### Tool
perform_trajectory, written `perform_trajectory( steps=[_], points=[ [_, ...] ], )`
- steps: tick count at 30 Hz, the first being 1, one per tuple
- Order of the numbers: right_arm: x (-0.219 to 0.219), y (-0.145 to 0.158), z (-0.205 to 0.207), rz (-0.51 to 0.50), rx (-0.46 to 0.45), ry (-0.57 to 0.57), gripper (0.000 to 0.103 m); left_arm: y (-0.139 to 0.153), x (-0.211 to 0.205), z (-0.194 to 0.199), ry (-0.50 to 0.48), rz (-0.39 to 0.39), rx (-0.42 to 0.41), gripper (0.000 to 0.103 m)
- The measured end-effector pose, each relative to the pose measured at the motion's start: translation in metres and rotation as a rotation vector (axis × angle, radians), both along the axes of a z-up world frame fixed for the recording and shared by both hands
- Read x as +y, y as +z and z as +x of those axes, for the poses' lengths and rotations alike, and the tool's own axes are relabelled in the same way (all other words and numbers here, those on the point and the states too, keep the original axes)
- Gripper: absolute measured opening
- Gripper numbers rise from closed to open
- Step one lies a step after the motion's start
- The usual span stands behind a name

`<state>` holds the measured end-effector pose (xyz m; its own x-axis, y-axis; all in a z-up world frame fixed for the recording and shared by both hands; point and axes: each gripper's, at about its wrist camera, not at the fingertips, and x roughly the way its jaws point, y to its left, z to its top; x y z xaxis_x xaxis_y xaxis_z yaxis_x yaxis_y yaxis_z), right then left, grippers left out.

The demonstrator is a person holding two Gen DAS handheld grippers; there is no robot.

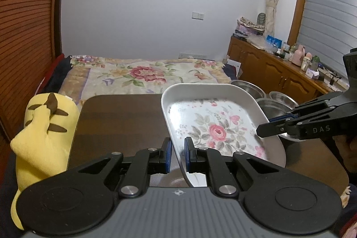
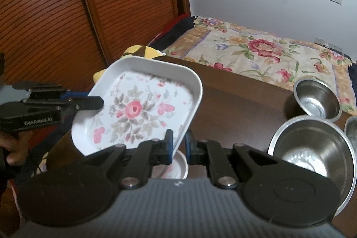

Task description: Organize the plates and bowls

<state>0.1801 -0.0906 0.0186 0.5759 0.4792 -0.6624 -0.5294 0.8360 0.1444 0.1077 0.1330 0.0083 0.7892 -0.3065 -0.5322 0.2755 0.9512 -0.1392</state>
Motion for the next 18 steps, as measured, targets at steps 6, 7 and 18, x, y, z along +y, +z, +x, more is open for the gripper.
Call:
perform_trajectory(
  steps=[6,7,18],
  points=[
    [-0.001,-0.009,-0.015,0.003,0.0,0.011,0.013,-0.007,-0.005,-0.016,0.009,0.03,-0.003,0.012],
    [-0.001,-0.01,-0.017,0.003,-0.001,0.012,0.013,-0.008,-0.005,-0.018,0.009,0.031,-0.003,0.012],
    [-0.002,-0.025,-0.035,0.008,0.01,0.021,0.013,-0.022,-0.005,-0.032,0.001,0.06,0.018,0.012]
  ],
)
